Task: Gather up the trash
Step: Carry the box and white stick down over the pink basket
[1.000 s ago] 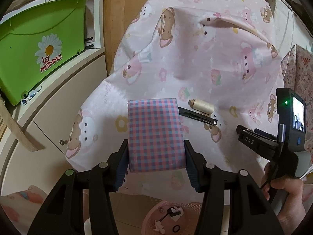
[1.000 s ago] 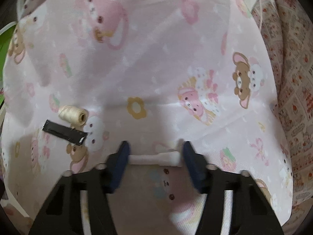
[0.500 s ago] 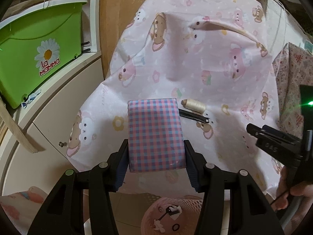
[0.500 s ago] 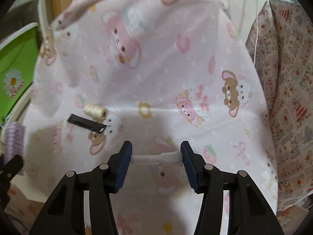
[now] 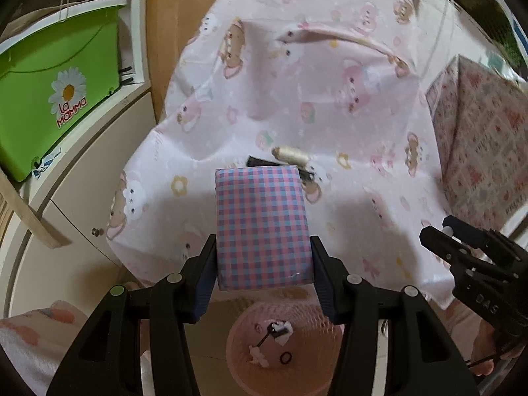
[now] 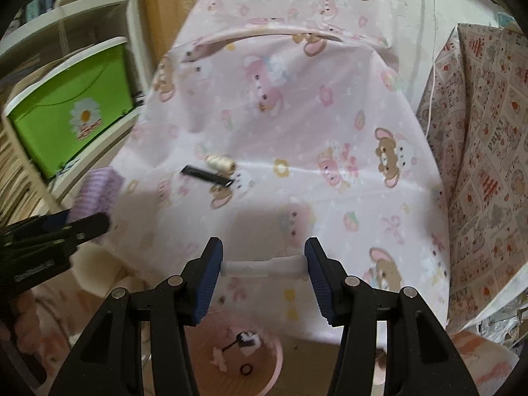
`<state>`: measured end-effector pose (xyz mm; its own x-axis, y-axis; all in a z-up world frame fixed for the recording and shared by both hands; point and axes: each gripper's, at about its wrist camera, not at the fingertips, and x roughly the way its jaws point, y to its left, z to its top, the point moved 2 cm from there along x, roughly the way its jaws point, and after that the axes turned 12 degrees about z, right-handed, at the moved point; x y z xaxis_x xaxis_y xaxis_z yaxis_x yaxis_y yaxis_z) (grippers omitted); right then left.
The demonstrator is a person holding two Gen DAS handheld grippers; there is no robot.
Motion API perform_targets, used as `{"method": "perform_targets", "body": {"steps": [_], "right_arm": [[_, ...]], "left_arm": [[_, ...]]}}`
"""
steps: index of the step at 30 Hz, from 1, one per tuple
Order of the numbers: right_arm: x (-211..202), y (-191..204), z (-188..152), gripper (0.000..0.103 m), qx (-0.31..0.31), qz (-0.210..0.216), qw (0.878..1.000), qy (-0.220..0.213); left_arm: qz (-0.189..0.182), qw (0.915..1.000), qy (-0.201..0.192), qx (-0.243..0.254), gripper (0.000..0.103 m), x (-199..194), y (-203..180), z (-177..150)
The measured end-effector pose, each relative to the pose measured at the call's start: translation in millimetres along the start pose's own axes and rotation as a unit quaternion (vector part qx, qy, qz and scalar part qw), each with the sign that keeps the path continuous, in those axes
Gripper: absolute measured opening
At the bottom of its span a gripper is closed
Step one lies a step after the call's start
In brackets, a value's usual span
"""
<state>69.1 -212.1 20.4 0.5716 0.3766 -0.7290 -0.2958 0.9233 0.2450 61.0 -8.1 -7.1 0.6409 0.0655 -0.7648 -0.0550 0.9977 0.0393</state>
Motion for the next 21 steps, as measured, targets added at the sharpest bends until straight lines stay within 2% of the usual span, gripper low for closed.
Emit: {"method": "perform_targets", "body": {"steps": [8,17,21], "right_arm": [[-12.1,14.6,-30.0,0.054,-0.006,0.025,1.000,0.015],[0.0,16.5,-59.6,0.054,0.005,0.059,0.997,0.057],[8.9,25.1,-72.4,0.054,-0.031,0.057,0.994,0.083]], "left_arm": [[-0.013,0.9990,0.044,0.004,0.051,10.5,-4.0,-27.1],[-0.024,0.9971,0.069,0.020,0.051,19.8,-10.3,-44.1],[-0.028,0.9951,0.091,0.028,0.051,29.0,-14.5,-51.9]]}}
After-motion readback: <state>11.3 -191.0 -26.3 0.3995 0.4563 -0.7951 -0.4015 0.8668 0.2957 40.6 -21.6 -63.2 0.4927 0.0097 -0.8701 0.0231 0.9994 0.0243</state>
